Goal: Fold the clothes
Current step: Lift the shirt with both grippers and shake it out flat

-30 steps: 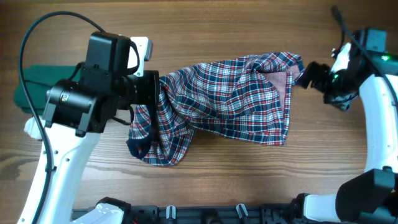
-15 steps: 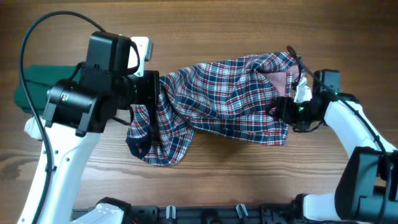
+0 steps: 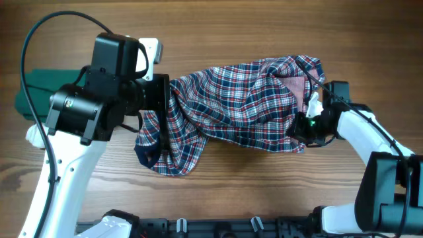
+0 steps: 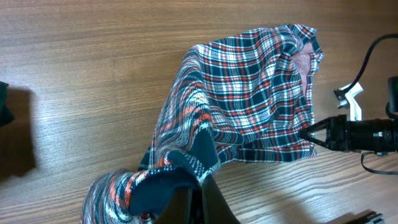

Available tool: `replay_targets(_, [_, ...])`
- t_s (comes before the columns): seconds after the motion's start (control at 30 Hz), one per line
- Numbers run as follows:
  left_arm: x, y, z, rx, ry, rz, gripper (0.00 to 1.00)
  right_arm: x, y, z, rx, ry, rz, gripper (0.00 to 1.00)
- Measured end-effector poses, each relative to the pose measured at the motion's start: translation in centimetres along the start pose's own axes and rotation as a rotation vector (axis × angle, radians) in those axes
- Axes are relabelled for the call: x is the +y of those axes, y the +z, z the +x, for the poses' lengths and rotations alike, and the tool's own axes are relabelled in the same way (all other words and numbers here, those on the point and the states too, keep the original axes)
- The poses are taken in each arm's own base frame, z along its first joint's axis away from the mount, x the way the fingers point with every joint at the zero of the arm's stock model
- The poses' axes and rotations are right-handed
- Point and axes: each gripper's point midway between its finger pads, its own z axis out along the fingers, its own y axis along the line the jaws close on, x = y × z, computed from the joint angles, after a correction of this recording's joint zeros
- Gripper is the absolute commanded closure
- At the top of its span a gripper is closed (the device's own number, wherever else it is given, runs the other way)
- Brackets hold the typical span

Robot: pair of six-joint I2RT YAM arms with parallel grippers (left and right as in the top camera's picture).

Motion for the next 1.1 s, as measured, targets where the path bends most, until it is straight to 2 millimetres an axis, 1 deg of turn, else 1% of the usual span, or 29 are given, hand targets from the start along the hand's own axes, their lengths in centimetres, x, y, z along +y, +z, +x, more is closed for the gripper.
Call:
replay_targets(0.07, [0.0,0.0,0.0,0.0,0.0,0.0,0.96,0.3,-0.4,0.2,0.015,0.004,-0.009,0.96])
replay_targets(0.1, [0.0,0.0,0.0,-0.001,0.0,-0.002,0.96,0.8,-1.2,0.1,0.014,0.003,-0.014,0.96])
replay_targets(0.13, [0.1,0.0,0.0,-0.001,0.0,-0.004,0.96,1.5,-2.4,-0.5,-0.011,-0.009,-0.021,0.96])
replay_targets(0.17, [0.1,0.0,0.0,-0.002,0.0,-0.007,0.96,3.5,-6.0,-2.6,-0.115,-0.055,-0.042,0.96])
replay_targets(0.23, [0.2,0.0,-0.1,-0.004,0.001,-0.011,0.96,6.0,-11.5,-4.5,-0.247,-0.112,-0.052,0.96])
replay_targets(0.3, [0.4,0.0,-0.1,-0.008,0.001,-0.024,0.96,8.9,-20.2,-6.3,-0.476,-0.186,-0.033,0.96])
replay_targets(0.37, [0.6,-0.1,-0.2,-0.012,0.001,-0.036,0.96,10.4,-27.2,-6.1,-0.659,-0.216,0.009,0.96])
replay_targets(0.4, [0.9,-0.2,-0.3,-0.02,0.001,-0.051,0.96,10.7,-31.4,-5.4,-0.769,-0.217,0.053,0.96])
replay_targets(0.47, [1.1,-0.8,-0.5,-0.04,0.003,-0.067,0.96,10.5,-35.3,-4.2,-0.864,-0.193,0.112,0.96])
replay_targets(0.5, [1.1,-1.4,-0.8,-0.063,0.006,-0.074,0.96,10.1,-37.3,-3.6,-0.912,-0.163,0.15,0.96])
replay_targets(0.53, [1.1,-2.2,-1.3,-0.092,0.009,-0.08,0.96,9.8,-38.3,-3.4,-0.938,-0.137,0.175,0.96])
replay_targets(0.63, [0.8,-5.2,-2.2,-0.169,0.02,-0.087,0.96,8.9,-40.4,-3.1,-0.979,-0.077,0.24,0.96])
replay_targets(0.67, [0.5,-6.4,-2.5,-0.203,0.027,-0.082,0.96,8.8,-41.3,-3.0,-1.002,-0.062,0.251,0.96])
replay_targets(0.7, [0.3,-7.5,-2.7,-0.233,0.035,-0.079,0.96,9.0,-42.7,-2.8,-1.038,-0.048,0.257,0.96])
replay_targets(0.73, [0.1,-8.8,-2.9,-0.265,0.043,-0.075,0.96,9.3,-44.5,-2.4,-1.089,-0.038,0.255,0.96])
replay_targets(0.8, [-0.4,-11.4,-3.1,-0.329,0.058,-0.064,0.96,9.9,-47.3,-1.1,-1.166,-0.034,0.24,0.96])
replay_targets(0.83, [-0.6,-12.6,-3.3,-0.359,0.065,-0.056,0.96,10.1,-48.5,-0.3,-1.196,-0.031,0.234,0.96])
replay_targets(0.87, [-1.1,-14.2,-3.4,-0.396,0.077,-0.041,0.96,10.3,-49.7,0.9,-1.227,-0.027,0.227,0.96])
replay_targets(0.9, [-1.4,-15.2,-3.3,-0.418,0.086,-0.026,0.96,10.2,-50.1,1.6,-1.233,-0.022,0.226,0.96])
replay_targets(0.93, [-1.7,-16.1,-3.2,-0.435,0.094,-0.014,0.96,10.2,-50.1,1.7,-1.233,-0.018,0.223,0.96])
replay_targets(0.97, [-1.9,-16.8,-3.1,-0.45,0.098,-0.006,0.96,10.1,-50.5,2.4,-1.24,-0.011,0.224,0.96])
replay_targets(1.03, [-2.3,-18.1,-3.0,-0.472,0.107,0.011,0.96,10.0,-50.4,2.7,-1.234,-0.005,0.226,0.96])
replay_targets(1.1, [-2.5,-18.8,-3.0,-0.491,0.11,0.018,0.96,9.8,-50.1,2.6,-1.218,0.008,0.229,0.95])
